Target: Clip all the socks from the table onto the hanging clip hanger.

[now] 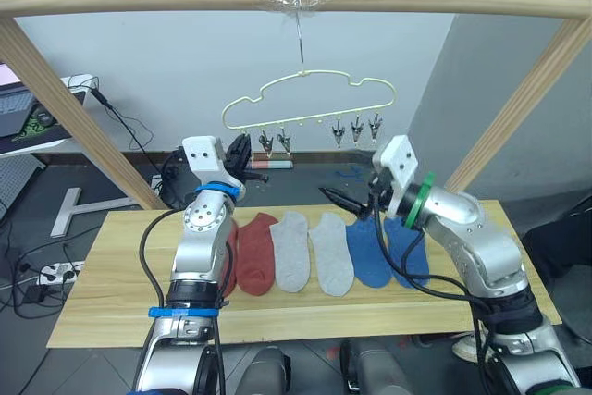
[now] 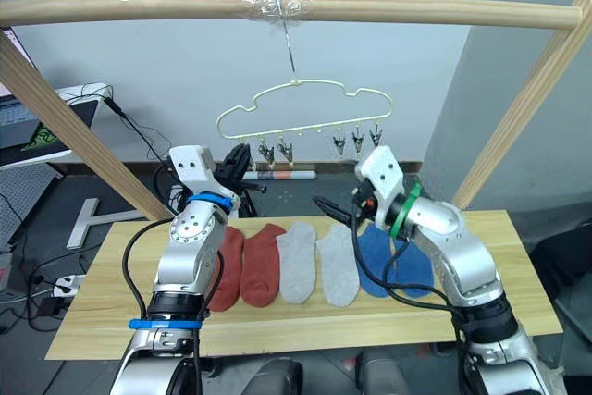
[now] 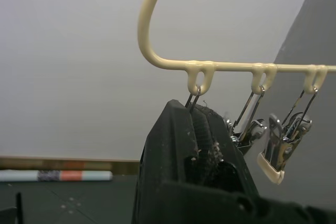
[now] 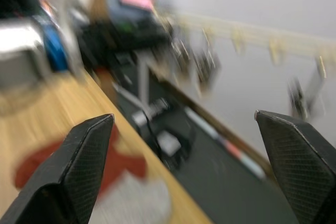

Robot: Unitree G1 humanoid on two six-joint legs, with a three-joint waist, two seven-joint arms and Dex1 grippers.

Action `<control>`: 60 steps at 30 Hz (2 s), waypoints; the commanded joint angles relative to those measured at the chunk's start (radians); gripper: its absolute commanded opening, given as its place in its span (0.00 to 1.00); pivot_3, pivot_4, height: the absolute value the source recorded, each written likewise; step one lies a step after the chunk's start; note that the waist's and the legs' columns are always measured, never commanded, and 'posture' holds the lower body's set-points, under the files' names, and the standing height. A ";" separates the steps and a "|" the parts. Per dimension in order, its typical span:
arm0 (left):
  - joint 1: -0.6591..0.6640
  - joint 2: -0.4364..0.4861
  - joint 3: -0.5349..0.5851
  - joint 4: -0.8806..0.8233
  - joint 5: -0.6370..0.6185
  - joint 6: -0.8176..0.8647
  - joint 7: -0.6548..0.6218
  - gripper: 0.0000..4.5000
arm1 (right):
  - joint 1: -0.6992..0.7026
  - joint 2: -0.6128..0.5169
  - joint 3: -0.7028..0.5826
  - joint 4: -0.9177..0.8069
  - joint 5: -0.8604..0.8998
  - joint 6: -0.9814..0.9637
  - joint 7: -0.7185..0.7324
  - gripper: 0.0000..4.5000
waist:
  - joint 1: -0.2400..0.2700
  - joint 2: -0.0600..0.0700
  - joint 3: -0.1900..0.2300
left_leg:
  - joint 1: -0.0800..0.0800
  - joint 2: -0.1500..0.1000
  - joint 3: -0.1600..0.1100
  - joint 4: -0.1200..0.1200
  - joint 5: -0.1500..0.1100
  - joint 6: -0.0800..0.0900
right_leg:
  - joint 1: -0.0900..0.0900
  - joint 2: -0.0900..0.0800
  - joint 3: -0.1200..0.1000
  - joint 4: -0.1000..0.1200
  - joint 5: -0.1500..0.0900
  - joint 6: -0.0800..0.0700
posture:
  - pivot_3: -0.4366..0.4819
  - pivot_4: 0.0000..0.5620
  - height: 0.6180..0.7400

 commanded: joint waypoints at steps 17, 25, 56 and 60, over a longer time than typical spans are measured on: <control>0.043 0.026 0.053 -0.142 -0.163 0.196 -0.087 0.00 | 0.105 -0.039 -0.134 0.612 -0.169 -0.259 -0.127 1.00 | -0.005 0.000 0.000 | 0.002 0.001 0.004 0.006 0.000 0.000 | 0.002 0.002 0.001 0.002 0.000 0.005 | 0.42 0.32 1.00; 0.052 0.030 0.044 -0.167 -0.160 0.207 -0.087 0.00 | -0.004 0.034 -0.194 0.772 -0.116 -0.243 -0.105 1.00 | -0.003 0.000 0.000 | 0.001 0.000 0.004 0.011 0.000 0.000 | 0.003 0.002 0.001 0.002 0.003 0.006 | 0.44 0.31 1.00; 0.070 0.039 0.057 -0.197 -0.168 0.247 -0.082 0.00 | 0.015 -0.027 -0.097 0.867 -0.276 -0.332 -0.016 0.00 | 0.000 0.000 0.000 | 0.002 0.000 0.003 0.012 0.000 0.001 | 0.006 0.002 0.002 0.001 0.004 0.007 | 0.47 0.33 1.00; 0.077 0.051 0.066 -0.205 -0.192 0.282 -0.097 0.00 | 0.052 -0.058 -0.074 0.704 -0.281 -0.360 0.026 0.00 | -0.003 0.001 0.001 | 0.002 0.000 0.004 0.012 0.000 0.001 | 0.006 0.002 0.002 0.000 0.004 0.008 | 0.47 0.34 1.00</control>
